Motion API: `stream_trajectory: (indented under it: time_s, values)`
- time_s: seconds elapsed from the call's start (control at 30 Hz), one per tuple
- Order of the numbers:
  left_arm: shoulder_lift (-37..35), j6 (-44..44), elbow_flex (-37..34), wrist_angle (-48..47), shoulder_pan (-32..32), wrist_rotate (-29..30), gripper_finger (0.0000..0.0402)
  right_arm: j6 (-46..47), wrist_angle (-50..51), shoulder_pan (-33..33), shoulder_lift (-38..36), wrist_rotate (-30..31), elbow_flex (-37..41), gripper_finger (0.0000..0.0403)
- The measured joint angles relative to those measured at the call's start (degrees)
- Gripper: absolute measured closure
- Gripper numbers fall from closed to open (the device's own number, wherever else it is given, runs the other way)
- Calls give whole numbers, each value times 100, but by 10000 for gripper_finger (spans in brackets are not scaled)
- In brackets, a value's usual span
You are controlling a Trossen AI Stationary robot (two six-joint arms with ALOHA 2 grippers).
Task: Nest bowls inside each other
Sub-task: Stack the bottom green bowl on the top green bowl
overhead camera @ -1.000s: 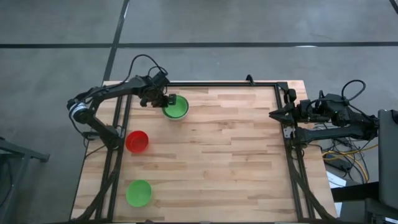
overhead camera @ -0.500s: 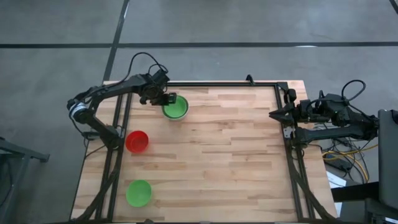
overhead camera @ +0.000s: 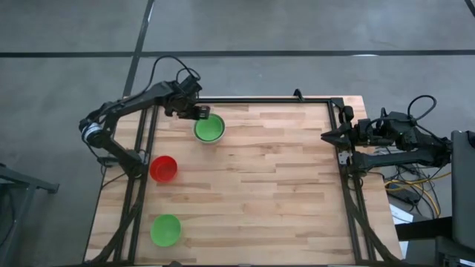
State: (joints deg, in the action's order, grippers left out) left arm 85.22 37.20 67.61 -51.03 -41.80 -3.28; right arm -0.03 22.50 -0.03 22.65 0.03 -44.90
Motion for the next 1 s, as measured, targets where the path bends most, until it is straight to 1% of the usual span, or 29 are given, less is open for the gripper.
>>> stream_trajectory:
  time_s: [0.23, 0.37, 0.73, 1.0]
  values:
    - [-8, -429, 248, -7, 27, 9, 279, -1, 0, 2, 1, 0, 2, 369]
    - [-121, -726, 260, -7, 111, -12, 280, 0, 0, 0, 0, 0, 2, 369]
    - [-558, -731, 249, -444, 454, 431, 280, 0, 0, 1, 0, 0, 0, 369]
    - [-753, -709, 247, -666, 794, 587, 280, 0, 0, 2, 0, 0, 0, 369]
